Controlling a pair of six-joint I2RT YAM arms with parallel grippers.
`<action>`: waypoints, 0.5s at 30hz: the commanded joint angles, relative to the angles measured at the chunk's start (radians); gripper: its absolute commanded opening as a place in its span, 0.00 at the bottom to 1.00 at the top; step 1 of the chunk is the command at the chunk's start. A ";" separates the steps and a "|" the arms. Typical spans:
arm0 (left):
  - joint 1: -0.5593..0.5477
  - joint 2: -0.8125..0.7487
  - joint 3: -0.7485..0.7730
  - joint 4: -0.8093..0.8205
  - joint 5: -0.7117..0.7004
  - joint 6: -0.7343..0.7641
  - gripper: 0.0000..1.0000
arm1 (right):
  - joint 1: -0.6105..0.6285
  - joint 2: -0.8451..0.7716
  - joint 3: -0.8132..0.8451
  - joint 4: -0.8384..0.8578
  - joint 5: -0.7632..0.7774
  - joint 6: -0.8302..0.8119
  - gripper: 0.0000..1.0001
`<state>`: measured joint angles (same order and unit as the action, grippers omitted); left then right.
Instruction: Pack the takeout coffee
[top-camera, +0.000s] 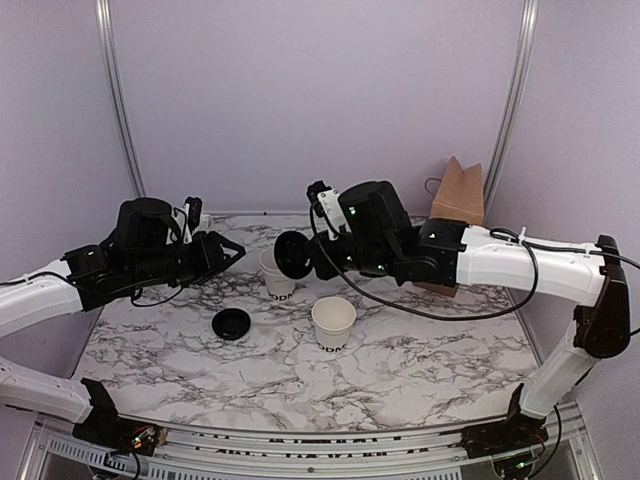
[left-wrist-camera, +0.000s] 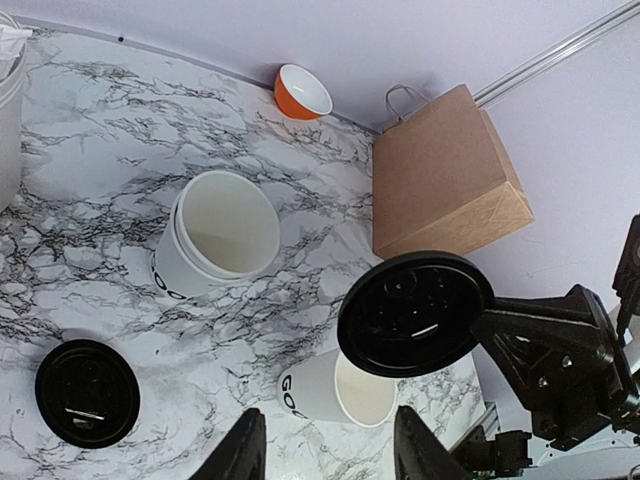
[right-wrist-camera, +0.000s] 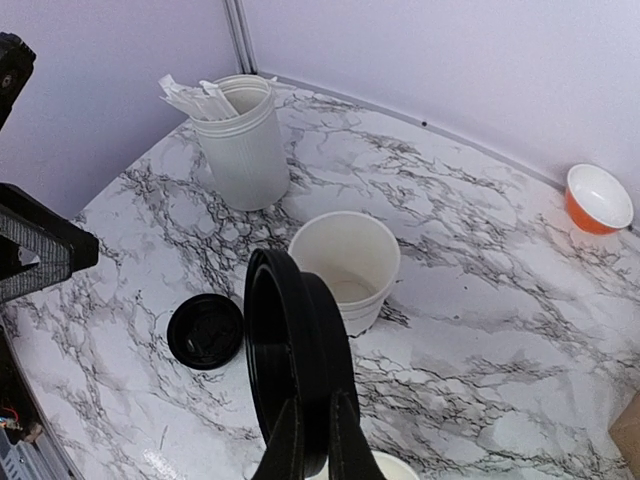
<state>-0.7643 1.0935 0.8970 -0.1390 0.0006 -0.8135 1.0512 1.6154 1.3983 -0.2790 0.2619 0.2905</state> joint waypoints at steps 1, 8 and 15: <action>0.008 0.034 -0.012 0.077 0.050 -0.032 0.45 | 0.007 -0.070 -0.035 -0.047 0.105 -0.052 0.03; 0.010 0.061 -0.004 0.086 0.077 -0.037 0.45 | -0.008 -0.140 -0.108 -0.063 0.151 -0.046 0.04; 0.011 0.100 0.004 0.127 0.126 -0.060 0.45 | -0.022 -0.193 -0.134 -0.092 0.198 -0.067 0.04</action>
<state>-0.7589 1.1702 0.8928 -0.0715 0.0795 -0.8520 1.0378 1.4708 1.2716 -0.3508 0.4095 0.2512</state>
